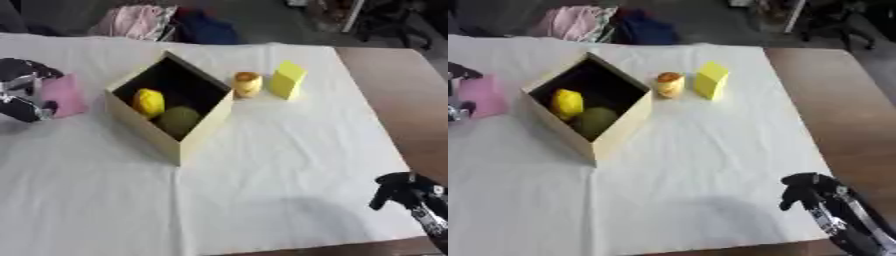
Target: Pick up objects on the table and place them in the box.
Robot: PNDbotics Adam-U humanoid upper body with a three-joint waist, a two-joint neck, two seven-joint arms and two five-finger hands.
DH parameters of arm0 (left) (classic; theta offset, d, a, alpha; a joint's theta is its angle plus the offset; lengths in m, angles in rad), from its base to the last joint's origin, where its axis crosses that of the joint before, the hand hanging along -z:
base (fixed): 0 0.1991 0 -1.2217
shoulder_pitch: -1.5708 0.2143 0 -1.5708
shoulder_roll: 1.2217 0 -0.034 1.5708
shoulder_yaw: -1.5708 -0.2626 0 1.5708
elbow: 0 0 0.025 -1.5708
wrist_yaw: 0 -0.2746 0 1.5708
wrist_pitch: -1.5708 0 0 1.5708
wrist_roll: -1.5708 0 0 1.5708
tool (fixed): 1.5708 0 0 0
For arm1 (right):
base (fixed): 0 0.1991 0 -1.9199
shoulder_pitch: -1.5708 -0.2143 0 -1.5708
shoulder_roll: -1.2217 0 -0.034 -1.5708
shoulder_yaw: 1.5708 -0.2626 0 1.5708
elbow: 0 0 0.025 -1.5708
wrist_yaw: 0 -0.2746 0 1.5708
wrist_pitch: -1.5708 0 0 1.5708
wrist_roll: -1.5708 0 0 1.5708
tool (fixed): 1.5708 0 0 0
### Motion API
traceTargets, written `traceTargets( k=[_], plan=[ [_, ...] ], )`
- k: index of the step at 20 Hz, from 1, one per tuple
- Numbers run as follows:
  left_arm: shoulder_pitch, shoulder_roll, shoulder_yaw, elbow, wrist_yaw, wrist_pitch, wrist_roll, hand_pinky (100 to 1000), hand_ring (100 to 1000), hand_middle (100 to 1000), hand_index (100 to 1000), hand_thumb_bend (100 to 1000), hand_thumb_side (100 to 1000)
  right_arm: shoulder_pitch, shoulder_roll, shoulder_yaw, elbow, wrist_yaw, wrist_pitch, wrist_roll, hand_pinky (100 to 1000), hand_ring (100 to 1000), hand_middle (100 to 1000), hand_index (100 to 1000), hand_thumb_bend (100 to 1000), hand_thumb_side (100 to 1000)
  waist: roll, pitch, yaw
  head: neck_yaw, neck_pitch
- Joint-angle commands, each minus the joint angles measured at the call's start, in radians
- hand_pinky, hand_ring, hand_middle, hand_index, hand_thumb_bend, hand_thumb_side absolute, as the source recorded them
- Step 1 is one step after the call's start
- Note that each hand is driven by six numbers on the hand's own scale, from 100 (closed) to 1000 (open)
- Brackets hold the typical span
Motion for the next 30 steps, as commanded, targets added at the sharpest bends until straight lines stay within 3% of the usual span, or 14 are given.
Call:
traceTargets(
  k=[1, 8, 18, 23, 30],
  plan=[
    [-0.012, 0.033, 0.005, -0.038, 0.007, 0.005, 0.065, 672, 536, 500, 704, 100, 293, -0.009, -0.014, -0.006, -0.016, -0.001, 0.004, -0.003, 551, 502, 514, 723, 100, 642, 0.009, 0.000, 0.001, 0.000, -0.012],
    [-0.011, 0.076, 0.006, -0.167, 0.089, 0.004, 0.106, 679, 533, 491, 705, 100, 268, -0.011, -0.016, -0.008, -0.018, -0.001, 0.007, -0.003, 552, 502, 514, 723, 100, 637, 0.017, -0.004, 0.002, -0.001, -0.012],
    [-0.043, 0.084, -0.085, -0.567, 0.247, -0.042, -0.006, 724, 577, 533, 744, 100, 262, -0.011, -0.019, -0.004, -0.016, -0.002, 0.006, 0.002, 553, 503, 514, 724, 100, 625, 0.019, -0.016, -0.008, 0.001, -0.013],
    [-0.064, 0.036, -0.135, -0.562, 0.223, -0.051, -0.068, 736, 604, 567, 769, 100, 275, -0.011, -0.017, -0.002, -0.014, -0.005, 0.007, 0.006, 553, 503, 514, 724, 100, 627, 0.018, -0.019, -0.017, 0.000, -0.012],
    [-0.079, -0.018, -0.174, -0.471, 0.123, -0.072, -0.068, 765, 664, 640, 818, 125, 308, -0.011, -0.014, 0.001, -0.013, -0.007, 0.007, 0.011, 554, 503, 514, 724, 100, 631, 0.017, -0.018, -0.024, 0.000, -0.011]
  ],
)
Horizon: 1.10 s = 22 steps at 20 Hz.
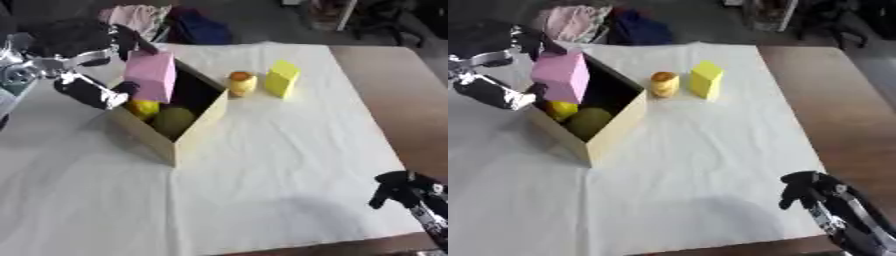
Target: Pick up objects on the table and place them in the box.
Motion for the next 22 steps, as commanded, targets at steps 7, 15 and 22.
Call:
traceTargets(
  k=[7, 15, 22],
  plan=[
    [-0.021, -0.021, -0.005, 0.109, -0.134, 0.005, 0.010, 855, 832, 851, 942, 161, 330, -0.003, -0.012, 0.001, -0.014, -0.008, 0.002, 0.005, 555, 503, 514, 725, 100, 633, 0.017, -0.016, -0.007, -0.002, -0.012],
    [0.017, 0.015, 0.028, 0.072, -0.128, 0.014, -0.005, 911, 908, 959, 994, 141, 349, -0.006, -0.012, -0.003, -0.016, -0.007, 0.003, 0.003, 556, 503, 514, 725, 100, 631, 0.019, -0.013, 0.001, -0.009, -0.015],
    [0.133, 0.105, 0.117, -0.128, 0.105, 0.083, 0.069, 874, 837, 873, 949, 100, 598, -0.016, -0.014, -0.015, -0.021, -0.006, -0.001, -0.005, 558, 504, 515, 726, 100, 602, 0.021, -0.008, 0.018, -0.022, -0.020]
  ],
)
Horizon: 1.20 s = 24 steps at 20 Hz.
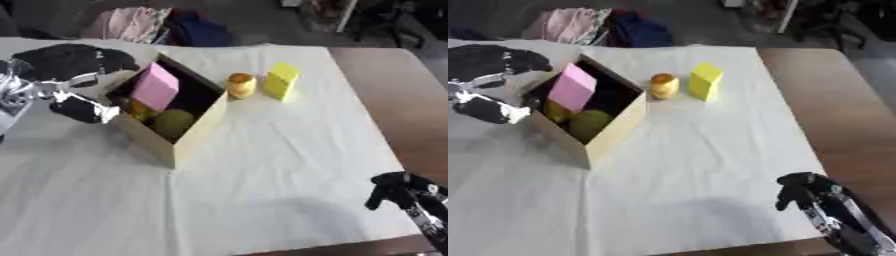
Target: Pick up objects on the table and place them in the box.
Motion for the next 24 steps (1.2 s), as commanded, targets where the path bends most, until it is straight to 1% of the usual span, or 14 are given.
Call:
traceTargets(
  k=[1, 5, 7, 8, 9, 11, 12, 14, 16, 20, 21, 22, 23, 24],
  plan=[
    [0.032, 0.080, 0.066, -0.127, 0.124, 0.042, 0.056, 869, 826, 856, 938, 100, 581, -0.015, -0.016, -0.015, -0.022, -0.006, -0.004, -0.009, 558, 504, 516, 726, 100, 590, 0.018, -0.009, 0.006, -0.007, -0.013],
    [0.123, 0.118, 0.132, -0.267, 0.229, 0.091, 0.122, 860, 805, 817, 911, 100, 431, -0.048, -0.029, -0.027, -0.029, -0.017, -0.016, -0.019, 561, 506, 517, 728, 100, 508, 0.017, -0.011, 0.019, -0.013, -0.013],
    [0.174, 0.118, 0.160, -0.321, 0.273, 0.113, 0.151, 845, 776, 779, 891, 100, 307, -0.078, -0.042, -0.037, -0.033, -0.034, -0.024, -0.028, 563, 508, 520, 730, 100, 460, 0.014, -0.013, 0.027, -0.016, -0.012],
    [0.195, 0.114, 0.171, -0.342, 0.296, 0.122, 0.168, 841, 768, 767, 883, 100, 275, -0.093, -0.050, -0.042, -0.034, -0.046, -0.028, -0.032, 565, 509, 521, 731, 100, 437, 0.013, -0.014, 0.030, -0.017, -0.012],
    [0.216, 0.104, 0.180, -0.353, 0.326, 0.124, 0.192, 837, 758, 754, 877, 100, 265, -0.115, -0.062, -0.049, -0.037, -0.061, -0.035, -0.039, 566, 510, 523, 733, 100, 421, 0.011, -0.015, 0.035, -0.019, -0.012],
    [0.252, 0.079, 0.192, -0.361, 0.395, 0.110, 0.249, 830, 746, 737, 867, 100, 299, -0.160, -0.090, -0.065, -0.043, -0.093, -0.051, -0.055, 572, 516, 530, 740, 100, 413, 0.008, -0.018, 0.043, -0.023, -0.012],
    [0.266, 0.067, 0.196, -0.363, 0.427, 0.099, 0.277, 827, 741, 729, 862, 100, 323, -0.182, -0.103, -0.073, -0.045, -0.109, -0.058, -0.065, 575, 519, 533, 744, 100, 432, 0.007, -0.018, 0.047, -0.024, -0.013],
    [0.292, 0.035, 0.201, -0.364, 0.489, 0.064, 0.334, 817, 730, 716, 856, 100, 372, -0.235, -0.130, -0.088, -0.052, -0.142, -0.071, -0.091, 581, 528, 545, 756, 100, 434, 0.004, -0.019, 0.057, -0.029, -0.016],
    [0.313, -0.002, 0.203, -0.364, 0.540, 0.015, 0.386, 811, 724, 708, 854, 100, 421, -0.298, -0.162, -0.099, -0.064, -0.182, -0.083, -0.122, 593, 542, 565, 773, 100, 453, 0.002, -0.017, 0.069, -0.036, -0.021],
    [0.339, -0.081, 0.202, -0.364, 0.590, -0.079, 0.439, 799, 708, 689, 846, 100, 507, -0.431, -0.224, -0.114, -0.071, -0.270, -0.103, -0.196, 610, 567, 596, 792, 100, 470, 0.001, -0.011, 0.101, -0.060, -0.032],
    [0.340, -0.106, 0.202, -0.364, 0.600, -0.095, 0.448, 794, 703, 684, 842, 100, 524, -0.466, -0.240, -0.117, -0.060, -0.296, -0.101, -0.217, 611, 569, 602, 793, 100, 508, 0.001, -0.009, 0.113, -0.068, -0.036],
    [0.339, -0.128, 0.201, -0.364, 0.612, -0.107, 0.458, 791, 698, 679, 836, 100, 553, -0.500, -0.258, -0.123, -0.039, -0.324, -0.095, -0.236, 612, 571, 607, 794, 100, 471, 0.001, -0.007, 0.125, -0.078, -0.040],
    [0.336, -0.151, 0.199, -0.364, 0.625, -0.116, 0.471, 786, 694, 678, 833, 100, 565, -0.535, -0.278, -0.131, -0.009, -0.356, -0.084, -0.255, 612, 573, 612, 794, 100, 571, 0.000, -0.005, 0.140, -0.091, -0.045],
    [0.333, -0.169, 0.197, -0.364, 0.637, -0.121, 0.482, 786, 694, 675, 832, 100, 571, -0.566, -0.296, -0.139, 0.023, -0.388, -0.074, -0.270, 612, 573, 610, 794, 100, 492, -0.001, -0.004, 0.153, -0.102, -0.050]
  ],
)
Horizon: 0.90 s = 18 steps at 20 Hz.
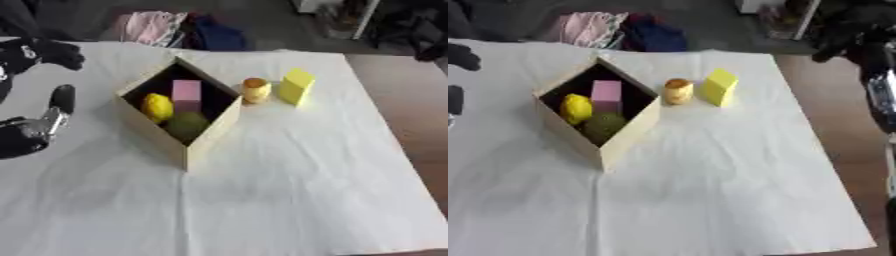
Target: Pick up objects on the table and place them in the box.
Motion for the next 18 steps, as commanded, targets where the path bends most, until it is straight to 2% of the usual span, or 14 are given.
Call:
traceTargets(
  k=[1, 5, 8, 10, 12, 14, 18],
  plan=[
    [-0.017, -0.043, 0.008, -0.016, 0.040, -0.030, 0.036, 783, 691, 672, 828, 100, 579, -0.079, -0.087, -0.035, 0.078, -0.095, 0.025, -0.053, 612, 574, 612, 794, 100, 513, -0.003, -0.003, 0.021, -0.038, -0.027],
    [-0.026, -0.119, -0.001, -0.016, 0.057, -0.033, 0.037, 782, 689, 670, 828, 100, 567, -0.200, -0.172, -0.088, 0.306, -0.195, 0.087, -0.077, 606, 576, 631, 803, 100, 529, -0.020, -0.003, 0.093, -0.096, -0.038],
    [-0.010, -0.171, -0.006, -0.016, 0.048, -0.012, 0.025, 776, 679, 658, 823, 100, 556, -0.283, -0.219, -0.122, 0.546, -0.280, 0.149, -0.029, 602, 576, 642, 805, 100, 566, -0.034, -0.007, 0.137, -0.127, -0.038],
    [0.005, -0.192, -0.010, -0.016, 0.036, 0.007, 0.015, 776, 679, 658, 822, 100, 544, -0.320, -0.247, -0.133, 0.706, -0.299, 0.164, 0.003, 597, 573, 645, 803, 100, 593, -0.041, -0.011, 0.159, -0.144, -0.035],
    [0.014, -0.208, -0.015, -0.016, 0.025, 0.022, 0.006, 776, 679, 657, 821, 100, 540, -0.349, -0.265, -0.129, 0.861, -0.263, 0.146, 0.022, 590, 569, 647, 801, 100, 629, -0.045, -0.015, 0.174, -0.159, -0.031],
    [0.017, -0.222, -0.019, -0.016, 0.021, 0.029, -0.001, 775, 677, 655, 818, 100, 546, -0.365, -0.272, -0.112, 0.990, -0.191, 0.108, 0.031, 587, 575, 657, 808, 100, 662, -0.048, -0.019, 0.184, -0.174, -0.026],
    [0.014, -0.241, -0.025, -0.016, 0.021, 0.036, -0.018, 775, 677, 654, 819, 100, 548, -0.371, -0.267, -0.071, 1.180, -0.029, 0.010, 0.025, 605, 614, 692, 832, 100, 694, -0.048, -0.023, 0.198, -0.197, -0.026]
  ],
)
